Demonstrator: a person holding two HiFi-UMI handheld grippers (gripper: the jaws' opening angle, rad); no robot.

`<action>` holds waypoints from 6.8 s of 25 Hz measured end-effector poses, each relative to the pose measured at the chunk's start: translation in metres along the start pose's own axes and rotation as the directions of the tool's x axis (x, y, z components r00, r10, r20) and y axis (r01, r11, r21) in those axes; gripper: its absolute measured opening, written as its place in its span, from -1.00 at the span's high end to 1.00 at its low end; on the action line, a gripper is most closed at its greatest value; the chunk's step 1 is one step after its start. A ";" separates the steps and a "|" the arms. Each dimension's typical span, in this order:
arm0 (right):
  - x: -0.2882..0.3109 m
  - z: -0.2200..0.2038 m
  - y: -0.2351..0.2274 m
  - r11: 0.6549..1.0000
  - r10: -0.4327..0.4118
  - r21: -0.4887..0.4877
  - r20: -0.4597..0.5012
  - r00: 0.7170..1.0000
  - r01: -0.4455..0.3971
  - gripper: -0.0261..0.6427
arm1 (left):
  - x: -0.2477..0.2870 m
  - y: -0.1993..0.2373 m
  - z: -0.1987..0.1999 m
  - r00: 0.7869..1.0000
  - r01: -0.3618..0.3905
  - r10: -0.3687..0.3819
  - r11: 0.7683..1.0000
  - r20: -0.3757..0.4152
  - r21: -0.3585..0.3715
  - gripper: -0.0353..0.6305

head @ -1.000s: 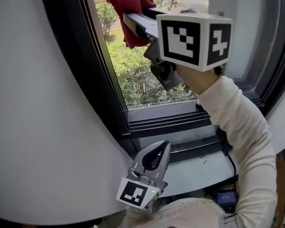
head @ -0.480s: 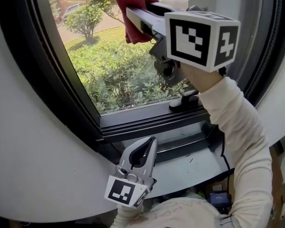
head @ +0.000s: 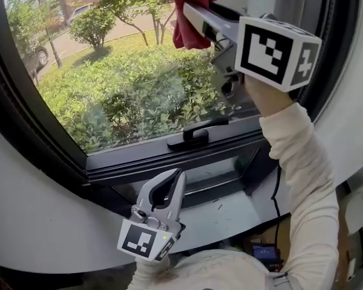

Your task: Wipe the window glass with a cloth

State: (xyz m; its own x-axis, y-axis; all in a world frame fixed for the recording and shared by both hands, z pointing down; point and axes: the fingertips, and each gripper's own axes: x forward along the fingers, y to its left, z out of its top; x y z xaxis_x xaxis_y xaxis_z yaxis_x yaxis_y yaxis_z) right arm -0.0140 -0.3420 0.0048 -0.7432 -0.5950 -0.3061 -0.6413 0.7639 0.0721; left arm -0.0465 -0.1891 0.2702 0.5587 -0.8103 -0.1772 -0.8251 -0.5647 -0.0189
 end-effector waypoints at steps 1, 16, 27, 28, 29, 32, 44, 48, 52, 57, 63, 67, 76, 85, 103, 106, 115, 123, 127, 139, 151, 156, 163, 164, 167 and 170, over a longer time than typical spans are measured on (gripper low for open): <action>-0.008 0.000 -0.011 1.000 -0.005 0.001 0.001 1.000 0.005 0.63 | 0.008 -0.006 -0.002 1.000 0.005 -0.005 1.000 -0.004 0.002 0.89; -0.099 0.011 -0.143 0.993 -0.113 0.029 0.031 0.993 0.112 0.62 | 0.094 -0.078 -0.016 0.998 0.046 -0.044 0.998 -0.049 0.042 0.89; -0.129 -0.030 -0.164 0.982 -0.183 0.045 0.011 0.983 0.183 0.62 | 0.095 -0.053 0.011 0.999 -0.011 0.016 0.995 -0.045 0.101 0.89; -0.129 -0.032 -0.162 0.982 -0.187 0.042 0.009 0.982 0.186 0.62 | 0.093 -0.046 0.017 0.999 -0.024 0.028 0.994 -0.042 0.107 0.89; -0.128 -0.035 -0.160 0.981 -0.190 0.039 0.005 0.982 0.190 0.63 | 0.090 -0.039 0.022 0.998 -0.034 0.038 0.993 -0.040 0.111 0.89; -0.125 -0.048 -0.148 0.979 -0.203 0.019 -0.003 0.979 0.203 0.63 | 0.078 -0.020 0.036 0.998 -0.054 0.059 0.991 -0.036 0.122 0.89; -0.064 -0.069 -0.055 0.987 -0.161 0.030 0.003 0.987 0.161 0.64 | 0.022 0.038 0.054 0.996 -0.087 0.090 0.987 -0.013 0.131 0.89; -0.036 -0.070 -0.014 0.991 -0.129 0.040 0.015 0.992 0.128 0.64 | 0.000 0.053 0.059 0.997 -0.077 0.077 0.990 -0.001 0.121 0.89; -0.002 -0.077 0.038 0.995 -0.089 0.042 0.027 0.996 0.088 0.64 | -0.030 0.075 0.055 0.997 -0.073 0.073 0.990 0.003 0.118 0.89; 0.031 -0.080 0.084 0.997 -0.037 0.066 0.055 0.998 0.034 0.64 | -0.050 0.088 0.056 0.999 -0.050 0.049 0.992 0.012 0.120 0.89; 0.070 -0.071 0.142 0.998 0.028 0.048 0.061 0.998 -0.031 0.64 | -0.069 0.098 0.072 0.999 -0.040 0.038 0.992 0.021 0.122 0.89; 0.090 -0.074 0.170 0.997 0.070 0.028 0.049 0.996 -0.071 0.64 | -0.075 0.104 0.074 0.998 -0.048 0.044 0.994 0.047 0.096 0.89; 0.084 -0.124 0.191 0.989 0.145 0.022 -0.020 0.989 -0.145 0.64 | -0.069 0.093 0.069 0.997 -0.073 0.070 0.992 0.030 0.103 0.89; 0.055 -0.151 0.162 0.989 0.144 -0.017 -0.050 0.988 -0.145 0.62 | -0.054 0.080 0.050 0.995 -0.103 0.103 0.990 0.005 0.100 0.89; -0.068 -0.122 -0.033 0.998 -0.044 -0.035 -0.008 0.999 0.043 0.62 | 0.072 -0.015 0.034 1.000 -0.008 0.010 0.992 -0.018 0.126 0.89; -0.091 -0.116 -0.066 0.996 -0.085 -0.035 -0.002 0.996 0.085 0.62 | 0.090 -0.031 0.032 1.000 0.011 -0.009 0.991 -0.017 0.136 0.89; -0.139 -0.101 -0.139 0.982 -0.187 0.003 0.026 0.982 0.187 0.61 | 0.123 -0.061 0.028 0.999 0.029 -0.026 0.988 -0.020 0.151 0.89; -0.158 -0.101 -0.166 0.965 -0.262 0.035 0.052 0.964 0.261 0.61 | 0.123 -0.064 0.028 0.999 0.023 -0.019 0.986 -0.028 0.165 0.89; -0.170 -0.114 -0.175 0.950 -0.312 0.023 0.045 0.949 0.311 0.61 | 0.118 -0.063 0.028 0.999 0.026 -0.021 0.985 -0.032 0.169 0.89; -0.155 -0.150 -0.134 0.947 -0.318 -0.044 -0.008 0.948 0.318 0.63 | 0.085 -0.051 0.029 0.999 0.019 -0.012 0.986 -0.044 0.163 0.89; -0.072 -0.149 -0.021 0.977 -0.210 -0.032 -0.010 0.978 0.210 0.63 | 0.002 0.011 0.041 0.995 -0.091 0.095 0.985 -0.023 0.147 0.89; -0.038 -0.152 0.030 0.986 -0.162 -0.033 -0.004 0.987 0.162 0.63 | -0.031 0.034 0.045 0.993 -0.115 0.119 0.983 -0.021 0.145 0.89; 0.012 -0.160 0.104 0.996 -0.082 -0.044 0.013 0.997 0.083 0.63 | -0.072 0.062 0.051 0.988 -0.147 0.151 0.979 -0.016 0.141 0.89; 0.019 -0.160 0.114 0.997 -0.072 -0.041 0.016 0.997 0.073 0.63 | -0.078 0.065 0.052 0.988 -0.151 0.155 0.978 -0.017 0.142 0.89; 0.040 -0.162 0.147 0.999 -0.033 -0.038 0.021 0.999 0.034 0.63 | -0.096 0.076 0.054 0.986 -0.162 0.166 0.976 -0.018 0.145 0.89; 0.059 -0.165 0.174 0.999 0.008 -0.037 0.019 1.000 -0.007 0.63 | -0.106 0.083 0.055 0.984 -0.170 0.175 0.974 -0.021 0.148 0.89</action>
State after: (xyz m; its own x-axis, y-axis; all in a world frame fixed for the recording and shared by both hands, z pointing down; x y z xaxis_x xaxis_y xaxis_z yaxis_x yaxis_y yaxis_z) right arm -0.2013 -0.2854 0.1556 -0.7445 -0.5838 -0.3239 -0.6423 0.7587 0.1090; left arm -0.1788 -0.1411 0.2329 0.4072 -0.8997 -0.1573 -0.9114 -0.3890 -0.1343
